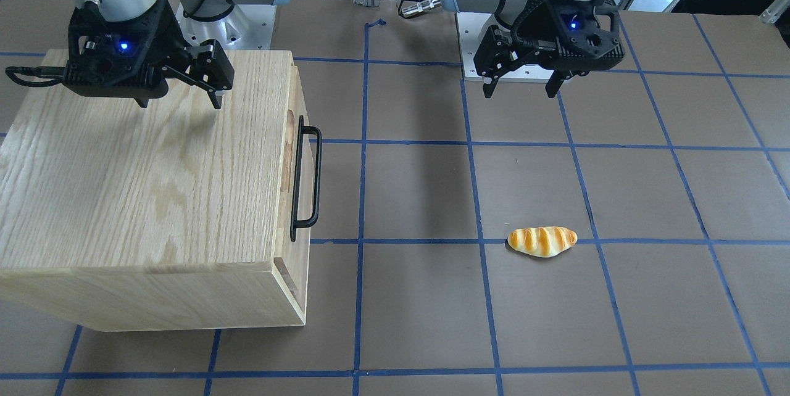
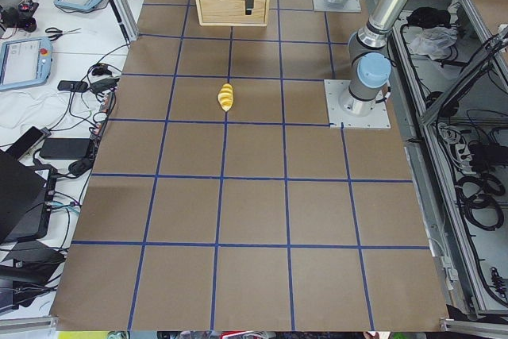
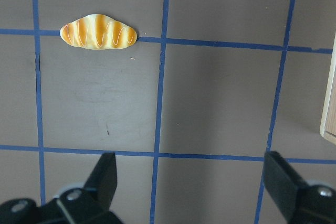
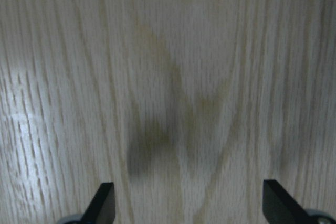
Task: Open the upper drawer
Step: 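Move the left gripper toward the black drawer handle on the wooden cabinet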
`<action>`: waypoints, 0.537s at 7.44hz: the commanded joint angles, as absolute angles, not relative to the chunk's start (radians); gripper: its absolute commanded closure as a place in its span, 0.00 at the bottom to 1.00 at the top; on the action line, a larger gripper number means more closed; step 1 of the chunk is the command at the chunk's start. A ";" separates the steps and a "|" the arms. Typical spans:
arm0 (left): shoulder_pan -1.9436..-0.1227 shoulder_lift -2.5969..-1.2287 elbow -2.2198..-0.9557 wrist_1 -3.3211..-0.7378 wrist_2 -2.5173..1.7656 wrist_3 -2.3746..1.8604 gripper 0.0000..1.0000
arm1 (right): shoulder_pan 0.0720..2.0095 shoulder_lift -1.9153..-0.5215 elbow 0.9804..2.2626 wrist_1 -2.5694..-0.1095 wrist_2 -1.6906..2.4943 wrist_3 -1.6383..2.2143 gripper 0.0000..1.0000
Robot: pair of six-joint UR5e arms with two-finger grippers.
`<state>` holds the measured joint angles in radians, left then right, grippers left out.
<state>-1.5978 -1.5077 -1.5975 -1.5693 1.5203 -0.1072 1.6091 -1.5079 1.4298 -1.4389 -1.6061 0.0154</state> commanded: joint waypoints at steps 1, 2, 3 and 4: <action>-1.597 -1.532 -1.601 -1.537 1.476 -0.103 0.00 | 1.609 -1.508 1.431 -1.439 -1.606 0.015 0.00; -1.603 -1.549 -1.606 -1.488 1.420 -0.127 0.00 | 1.609 -1.508 1.431 -1.439 -1.606 0.015 0.00; -1.614 -1.581 -1.605 -1.467 1.401 -0.179 0.00 | 1.609 -1.508 1.430 -1.439 -1.606 0.015 0.00; -1.647 -1.623 -1.605 -1.394 1.335 -0.204 0.00 | 1.609 -1.508 1.430 -1.439 -1.606 0.015 0.00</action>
<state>-1.6164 -1.5758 -1.6041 -1.4657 1.4016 -0.1629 1.6091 -1.5079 1.4303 -1.4389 -1.6061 0.0154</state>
